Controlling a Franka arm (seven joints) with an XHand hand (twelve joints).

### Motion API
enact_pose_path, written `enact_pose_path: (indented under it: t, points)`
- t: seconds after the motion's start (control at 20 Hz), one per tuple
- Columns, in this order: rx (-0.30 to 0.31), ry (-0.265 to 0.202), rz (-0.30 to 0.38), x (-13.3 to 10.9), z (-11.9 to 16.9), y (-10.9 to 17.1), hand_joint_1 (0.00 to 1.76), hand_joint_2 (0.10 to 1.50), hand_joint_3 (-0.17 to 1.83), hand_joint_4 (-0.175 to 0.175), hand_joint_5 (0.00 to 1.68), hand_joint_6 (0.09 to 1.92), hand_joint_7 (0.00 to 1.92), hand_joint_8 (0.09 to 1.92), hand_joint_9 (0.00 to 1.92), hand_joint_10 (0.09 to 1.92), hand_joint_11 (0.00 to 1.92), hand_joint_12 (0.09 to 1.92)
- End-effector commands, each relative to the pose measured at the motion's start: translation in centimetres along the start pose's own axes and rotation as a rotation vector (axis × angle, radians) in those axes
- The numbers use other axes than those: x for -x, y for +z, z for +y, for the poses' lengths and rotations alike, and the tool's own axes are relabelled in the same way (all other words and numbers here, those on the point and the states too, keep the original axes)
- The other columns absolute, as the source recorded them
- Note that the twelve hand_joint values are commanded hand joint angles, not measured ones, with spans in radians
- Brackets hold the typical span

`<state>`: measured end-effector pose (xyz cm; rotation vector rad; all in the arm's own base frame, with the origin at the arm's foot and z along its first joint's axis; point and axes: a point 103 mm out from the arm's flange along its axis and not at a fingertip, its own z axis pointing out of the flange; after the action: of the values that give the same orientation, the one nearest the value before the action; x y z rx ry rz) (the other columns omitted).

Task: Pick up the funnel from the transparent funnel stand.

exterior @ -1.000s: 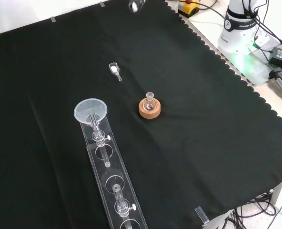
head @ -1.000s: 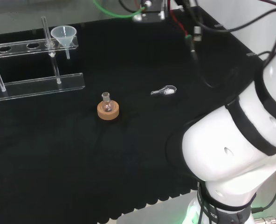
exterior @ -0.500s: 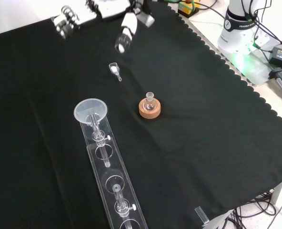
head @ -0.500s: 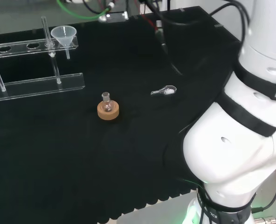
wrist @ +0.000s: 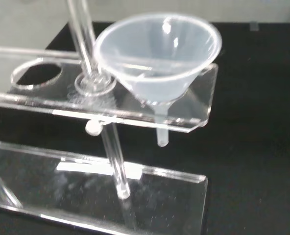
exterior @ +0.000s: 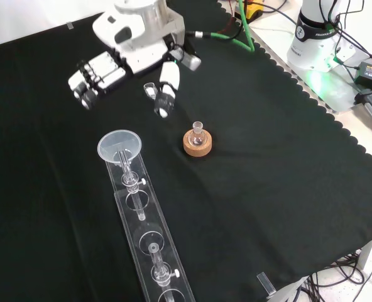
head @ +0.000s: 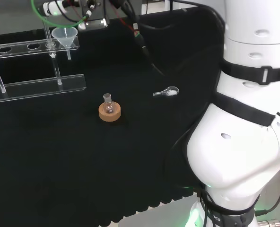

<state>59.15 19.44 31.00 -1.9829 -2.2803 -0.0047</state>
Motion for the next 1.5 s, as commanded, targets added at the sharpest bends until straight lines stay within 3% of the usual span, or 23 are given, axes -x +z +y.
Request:
enact_pose_path:
  t: [0.05, 0.75, 1.05, 1.25, 1.5]
  points:
    - [-0.061, -0.016, -0.047, -1.2, 0.3, 1.9, 0.03, 0.82, 0.05, 0.131, 0.00, 0.09, 0.00, 0.09, 0.00, 0.09, 0.00, 0.09]
    - [-0.163, 0.000, -0.037, 2.1, 3.4, 6.0, 0.03, 0.82, 0.05, 0.131, 0.00, 0.09, 0.00, 0.09, 0.00, 0.09, 0.00, 0.09]
    - [-0.164, 0.022, -0.051, 3.1, 3.3, 7.5, 0.03, 0.82, 0.05, 0.128, 0.00, 0.09, 0.00, 0.09, 0.00, 0.09, 0.07, 0.09]
    - [-0.177, 0.026, -0.068, 2.3, 3.5, 8.2, 0.03, 0.83, 0.03, 0.129, 0.00, 0.09, 0.00, 0.09, 0.00, 0.09, 0.01, 0.64]
    - [-0.203, 0.011, -0.089, 0.5, 4.2, 9.1, 0.02, 0.84, 0.03, 0.129, 0.00, 0.09, 0.00, 0.09, 0.00, 0.09, 0.00, 0.77]
